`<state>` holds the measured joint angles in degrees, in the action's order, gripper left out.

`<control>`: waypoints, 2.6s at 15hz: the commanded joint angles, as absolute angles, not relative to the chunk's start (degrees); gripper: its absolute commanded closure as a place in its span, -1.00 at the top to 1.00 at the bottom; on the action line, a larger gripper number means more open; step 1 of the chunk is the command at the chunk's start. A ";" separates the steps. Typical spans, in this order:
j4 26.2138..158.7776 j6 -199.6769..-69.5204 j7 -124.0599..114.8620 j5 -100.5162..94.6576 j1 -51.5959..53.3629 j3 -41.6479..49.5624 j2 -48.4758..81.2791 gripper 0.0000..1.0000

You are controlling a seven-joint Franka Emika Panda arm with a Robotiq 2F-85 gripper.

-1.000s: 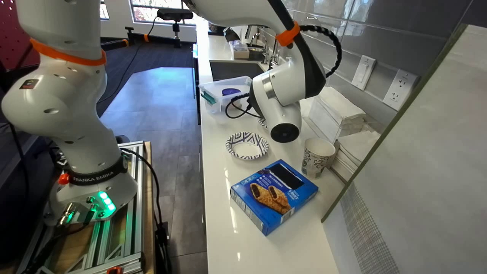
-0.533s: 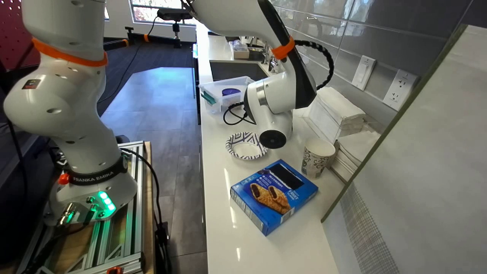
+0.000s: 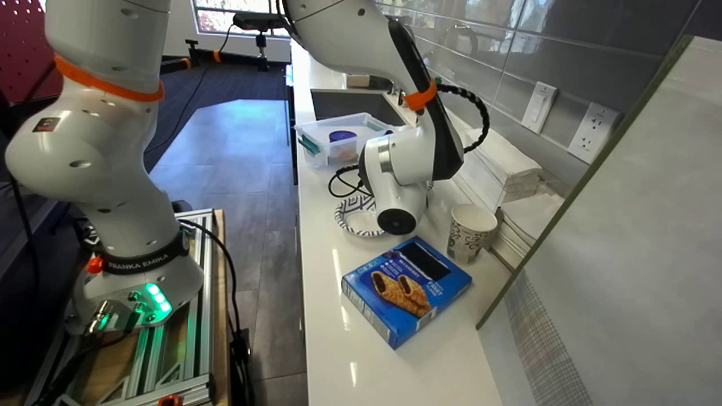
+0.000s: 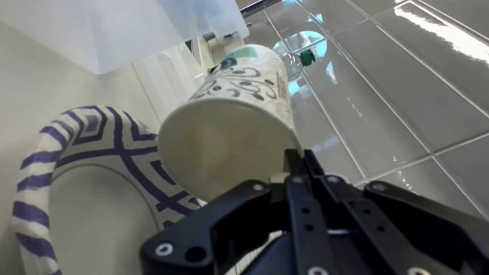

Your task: Put the cup on the plate

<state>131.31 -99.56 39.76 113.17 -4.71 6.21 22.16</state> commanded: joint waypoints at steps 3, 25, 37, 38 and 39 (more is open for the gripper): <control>130.71 -98.41 42.49 114.96 -4.42 6.73 24.30 -0.98; 132.11 -103.87 42.02 100.51 -4.33 9.20 15.03 1.00; 131.89 -112.49 45.45 83.29 -3.70 8.54 10.35 1.00; 131.98 -113.43 45.89 81.11 -3.69 8.51 9.43 1.00; 132.12 -114.27 46.28 78.72 -3.69 8.41 8.53 1.00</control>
